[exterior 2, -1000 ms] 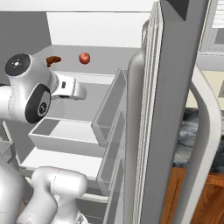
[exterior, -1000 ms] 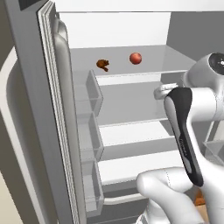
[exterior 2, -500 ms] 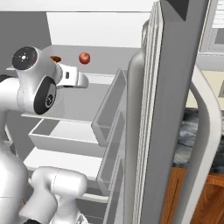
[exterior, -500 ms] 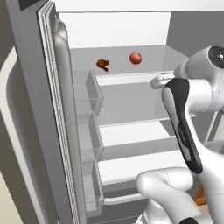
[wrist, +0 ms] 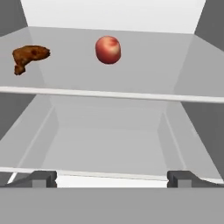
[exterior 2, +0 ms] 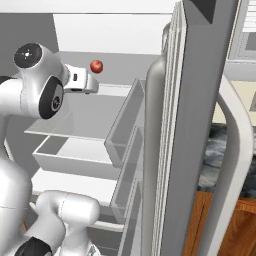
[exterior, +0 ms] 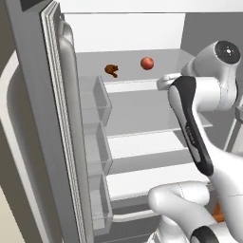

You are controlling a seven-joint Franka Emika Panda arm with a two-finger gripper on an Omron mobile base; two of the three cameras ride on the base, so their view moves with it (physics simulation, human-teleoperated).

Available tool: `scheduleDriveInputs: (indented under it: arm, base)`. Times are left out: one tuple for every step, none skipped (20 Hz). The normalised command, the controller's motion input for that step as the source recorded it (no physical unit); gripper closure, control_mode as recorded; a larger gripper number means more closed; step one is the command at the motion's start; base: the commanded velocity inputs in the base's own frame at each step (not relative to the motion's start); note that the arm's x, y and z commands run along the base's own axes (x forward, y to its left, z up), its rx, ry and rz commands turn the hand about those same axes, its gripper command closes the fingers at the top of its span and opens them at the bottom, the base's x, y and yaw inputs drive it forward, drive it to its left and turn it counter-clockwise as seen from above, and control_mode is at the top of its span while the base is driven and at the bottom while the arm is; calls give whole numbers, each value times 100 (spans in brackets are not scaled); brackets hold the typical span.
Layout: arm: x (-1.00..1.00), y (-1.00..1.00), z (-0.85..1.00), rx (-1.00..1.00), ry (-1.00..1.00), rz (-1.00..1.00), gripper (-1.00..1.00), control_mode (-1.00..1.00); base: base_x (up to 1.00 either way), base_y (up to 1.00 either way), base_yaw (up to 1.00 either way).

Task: Open the fridge, remove the peach, cucumber, and chicken drumstick, and place them on any counter.

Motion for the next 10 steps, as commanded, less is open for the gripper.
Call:
scheduleDriveInputs:
  arm:
    - [19, 19, 0, 0, 0, 2, -100, -100]
    - [19, 20, 6, 0, 0, 2, -100, -100]
    - [21, 21, 5, 0, 0, 2, -100, -100]
    - [26, 22, 8, 0, 0, 3, -100, -100]
    - [29, 21, 11, 0, 0, 1, -100, -100]
    - [29, 21, 11, 0, 0, 0, -100, -100]
    - [25, 19, 16, 0, 3, 0, -100, -100]
    - [22, 18, 10, 0, 11, 0, -100, -100]
    - [18, 11, 4, 6, 20, 0, -100, -100]
    - [13, 0, 0, 7, 20, 0, -100, -100]
  base:
    - [0, 0, 0]
    - [0, 0, 0]
    - [0, 0, 0]
    - [0, 0, 0]
    - [0, 0, 0]
    - [0, 0, 0]
    - [0, 0, 0]
    - [0, 0, 0]
    - [0, 0, 0]
    - [0, 0, 0]
